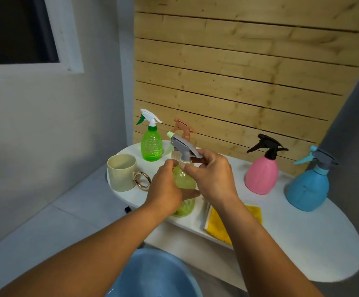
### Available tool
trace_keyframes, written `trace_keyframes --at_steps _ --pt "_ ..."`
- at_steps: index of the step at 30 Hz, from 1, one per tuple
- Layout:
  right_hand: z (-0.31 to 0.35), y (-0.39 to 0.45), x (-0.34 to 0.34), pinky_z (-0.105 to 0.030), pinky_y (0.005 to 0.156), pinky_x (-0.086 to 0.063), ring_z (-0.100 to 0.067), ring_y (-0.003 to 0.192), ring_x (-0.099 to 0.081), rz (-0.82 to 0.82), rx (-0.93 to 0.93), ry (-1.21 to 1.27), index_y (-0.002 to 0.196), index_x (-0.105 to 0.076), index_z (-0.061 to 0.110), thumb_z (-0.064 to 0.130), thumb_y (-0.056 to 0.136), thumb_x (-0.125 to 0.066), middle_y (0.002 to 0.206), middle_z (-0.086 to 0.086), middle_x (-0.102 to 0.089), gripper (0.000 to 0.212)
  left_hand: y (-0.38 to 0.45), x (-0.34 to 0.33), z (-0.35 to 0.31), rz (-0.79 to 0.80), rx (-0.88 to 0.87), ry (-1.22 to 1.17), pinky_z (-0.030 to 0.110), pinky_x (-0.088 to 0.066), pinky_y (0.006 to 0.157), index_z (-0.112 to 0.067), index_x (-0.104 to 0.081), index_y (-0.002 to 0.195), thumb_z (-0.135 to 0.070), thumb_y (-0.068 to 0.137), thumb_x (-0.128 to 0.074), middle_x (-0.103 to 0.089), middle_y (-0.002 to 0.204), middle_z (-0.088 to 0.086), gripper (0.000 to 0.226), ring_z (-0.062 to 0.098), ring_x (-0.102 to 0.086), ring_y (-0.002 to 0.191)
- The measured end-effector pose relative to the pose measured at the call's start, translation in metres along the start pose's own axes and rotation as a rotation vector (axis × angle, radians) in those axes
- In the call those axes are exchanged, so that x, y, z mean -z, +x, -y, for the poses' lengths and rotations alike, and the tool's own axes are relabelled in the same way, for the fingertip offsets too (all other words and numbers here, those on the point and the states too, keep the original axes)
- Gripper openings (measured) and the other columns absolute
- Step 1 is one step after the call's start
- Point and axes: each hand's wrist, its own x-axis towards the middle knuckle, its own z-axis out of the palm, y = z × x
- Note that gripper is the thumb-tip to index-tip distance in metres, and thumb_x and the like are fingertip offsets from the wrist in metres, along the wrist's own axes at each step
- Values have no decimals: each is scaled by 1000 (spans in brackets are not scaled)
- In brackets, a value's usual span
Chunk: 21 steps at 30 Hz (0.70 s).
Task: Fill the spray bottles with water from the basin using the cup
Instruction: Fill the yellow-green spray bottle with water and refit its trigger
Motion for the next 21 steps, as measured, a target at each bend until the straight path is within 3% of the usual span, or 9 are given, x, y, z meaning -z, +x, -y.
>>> trace_keyframes --at_steps 3,5,7,10,13,17,19,21 --pt "-1 0 3 -14 56 -36 2 51 -54 19 3 36 106 -76 27 21 81 -83 49 25 -55 26 0 -7 -5 -48 -28 200 37 -41 84 -22 -39 138 -51 64 -94 -50 124 5 97 29 -50 120" --pt "-1 0 7 -9 56 -37 3 50 -55 42 0 69 108 -76 25 16 82 -83 51 26 -56 28 1 -8 -5 -4 7 168 37 -40 92 -27 -33 146 -54 66 -90 -45 134 6 102 28 -42 131" --pt "-1 1 7 -15 63 -46 4 57 -61 50 -4 85 108 -76 26 15 81 -84 65 24 -67 30 3 -4 -3 100 8 56 37 -43 104 -34 -30 151 -46 69 -88 -43 143 -1 102 21 -41 137" --pt "-4 3 6 -27 73 -57 0 72 -70 44 -16 105 105 -77 30 16 79 -85 84 11 -77 31 5 8 2 234 9 -46 33 -51 99 -37 -36 151 -21 78 -86 -59 134 -9 90 15 -56 129" --pt "-5 1 4 -29 75 -58 -3 77 -71 7 -25 103 106 -76 30 18 79 -86 86 11 -77 31 9 12 3 149 10 23 37 -52 96 -31 -50 140 -31 69 -96 -64 125 -10 84 16 -61 117" --pt "-2 -2 -1 -26 72 -55 0 75 -68 -53 -53 91 103 -77 31 25 76 -87 84 14 -76 29 4 -1 -9 -42 -11 295 39 -43 76 -24 -45 126 -55 61 -94 -56 120 0 87 26 -58 110" --pt "-3 -2 -2 -25 71 -54 1 74 -68 -69 -60 82 101 -77 30 25 75 -88 82 14 -76 29 -1 -6 -11 -108 -19 362 38 -40 77 -22 -42 126 -58 64 -89 -54 121 5 86 31 -54 115" --pt "-4 -2 -1 -24 71 -53 3 72 -67 -54 -67 100 101 -77 29 22 76 -88 81 15 -76 28 -2 -10 -5 -80 -4 314 39 -42 87 -22 -37 139 -59 67 -86 -49 130 6 95 30 -48 126"
